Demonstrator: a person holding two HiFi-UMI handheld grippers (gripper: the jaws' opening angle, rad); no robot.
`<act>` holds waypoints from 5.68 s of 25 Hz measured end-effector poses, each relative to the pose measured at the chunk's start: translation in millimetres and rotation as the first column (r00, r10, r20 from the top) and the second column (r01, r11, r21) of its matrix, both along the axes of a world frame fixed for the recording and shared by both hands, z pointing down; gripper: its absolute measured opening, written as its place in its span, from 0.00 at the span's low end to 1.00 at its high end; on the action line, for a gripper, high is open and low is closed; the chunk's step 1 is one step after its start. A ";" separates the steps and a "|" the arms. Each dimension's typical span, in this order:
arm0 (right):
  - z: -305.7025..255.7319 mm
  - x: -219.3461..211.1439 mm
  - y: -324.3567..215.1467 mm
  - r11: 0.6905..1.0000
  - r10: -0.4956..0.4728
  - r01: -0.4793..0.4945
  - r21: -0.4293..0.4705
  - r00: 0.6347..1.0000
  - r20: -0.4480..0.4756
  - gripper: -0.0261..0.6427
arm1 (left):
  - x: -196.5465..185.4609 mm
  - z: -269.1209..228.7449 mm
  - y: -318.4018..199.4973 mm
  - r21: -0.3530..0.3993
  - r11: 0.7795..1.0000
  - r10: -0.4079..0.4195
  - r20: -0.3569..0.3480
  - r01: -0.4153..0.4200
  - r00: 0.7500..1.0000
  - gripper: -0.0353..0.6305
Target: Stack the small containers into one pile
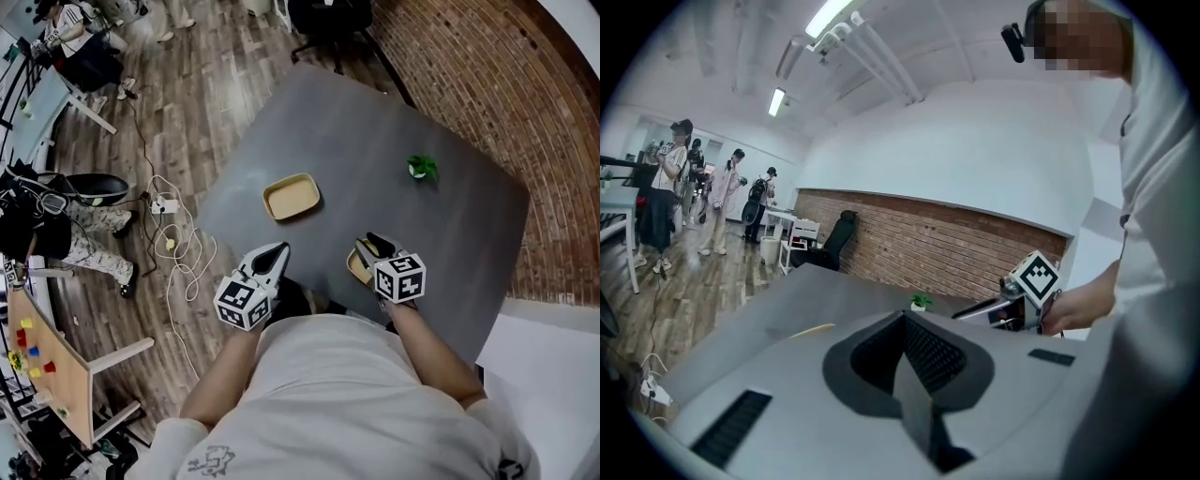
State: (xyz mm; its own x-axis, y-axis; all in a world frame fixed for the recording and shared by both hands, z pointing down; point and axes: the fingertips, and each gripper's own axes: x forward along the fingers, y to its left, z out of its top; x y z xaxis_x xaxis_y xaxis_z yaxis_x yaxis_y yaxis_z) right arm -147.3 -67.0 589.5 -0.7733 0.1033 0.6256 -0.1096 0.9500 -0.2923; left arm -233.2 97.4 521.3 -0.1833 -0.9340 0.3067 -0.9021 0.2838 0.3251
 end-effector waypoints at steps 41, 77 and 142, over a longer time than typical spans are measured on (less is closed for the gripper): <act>87.1 -164.4 13.3 0.989 -0.133 0.118 -0.083 0.968 -0.212 0.26 | -147.9 80.6 4.5 -0.088 0.995 0.028 -0.162 -0.043 0.986 0.07; 159.4 -194.1 -4.6 0.991 -0.136 0.119 -0.069 0.924 -0.356 0.16 | -167.4 139.8 0.1 -0.131 0.990 0.007 -0.278 -0.045 0.961 0.07; 56.8 162.6 -149.3 0.927 0.364 -0.373 -0.044 0.921 -0.139 0.08 | 116.7 32.9 -148.7 -0.064 0.924 0.372 -0.077 -0.377 0.925 0.07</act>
